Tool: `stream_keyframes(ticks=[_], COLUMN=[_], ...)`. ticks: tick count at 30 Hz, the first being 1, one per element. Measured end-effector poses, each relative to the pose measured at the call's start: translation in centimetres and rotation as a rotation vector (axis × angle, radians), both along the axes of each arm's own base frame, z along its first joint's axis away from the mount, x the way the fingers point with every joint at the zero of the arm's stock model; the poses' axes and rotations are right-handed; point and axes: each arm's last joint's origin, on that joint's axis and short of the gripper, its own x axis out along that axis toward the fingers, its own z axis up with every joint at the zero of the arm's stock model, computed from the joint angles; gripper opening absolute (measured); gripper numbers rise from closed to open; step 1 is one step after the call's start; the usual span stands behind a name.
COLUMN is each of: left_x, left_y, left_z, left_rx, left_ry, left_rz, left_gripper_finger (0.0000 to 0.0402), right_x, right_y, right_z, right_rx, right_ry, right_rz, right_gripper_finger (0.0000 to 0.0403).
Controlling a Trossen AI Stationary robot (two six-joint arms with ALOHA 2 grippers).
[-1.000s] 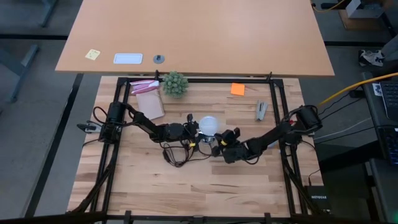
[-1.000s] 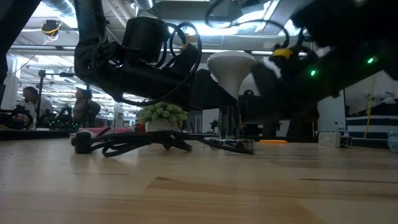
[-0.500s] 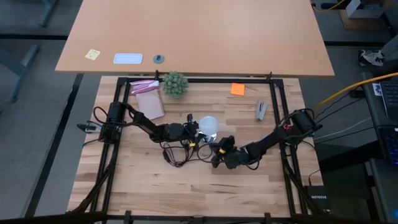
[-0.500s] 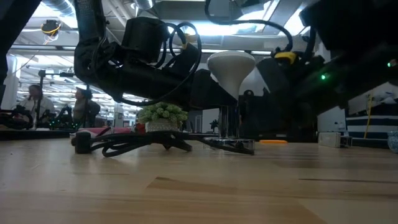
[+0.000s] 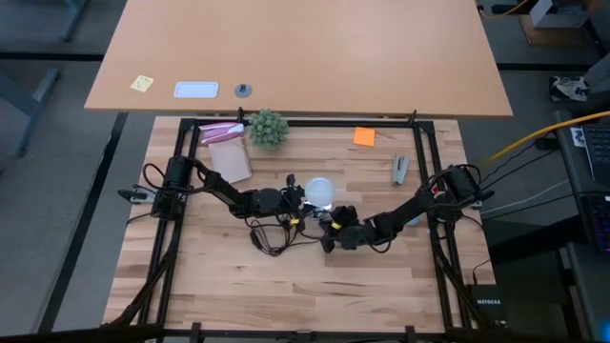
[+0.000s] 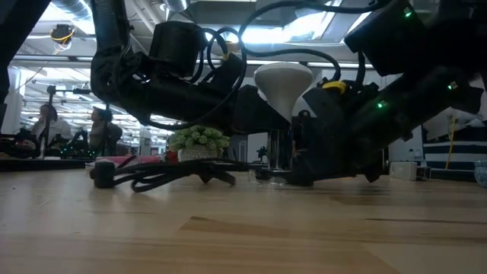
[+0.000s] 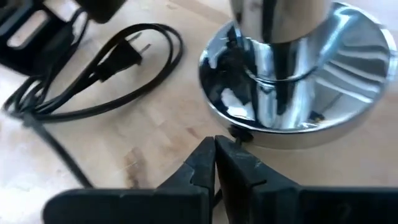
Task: Screw lightbulb
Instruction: Insert the lightbulb into the lamp
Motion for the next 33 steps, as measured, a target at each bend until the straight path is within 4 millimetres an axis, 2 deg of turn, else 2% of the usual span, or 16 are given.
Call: stream_keyframes(ticks=[17,26,33], left_x=[0.0,0.0,0.0], left_y=[0.1,0.0,0.0], left_z=[0.1,0.1,0.1], left_rx=[0.003,0.000,0.000], left_ry=[-0.009,-0.007,-0.004], left_rz=[0.011,0.004,0.003], left_gripper_finger=[0.0159,0.0159,0.0159], right_x=[-1.0,-1.2,-1.1], right_y=[-0.9,-1.0,-0.9], right_z=[-0.6,-0.7,-0.7], right_rx=[-0.188,-0.216,-0.267], right_ry=[0.048,0.078,0.131], right_rz=[-0.175,-0.179,-0.096], right_gripper_finger=[0.0023,0.0023,0.0024])
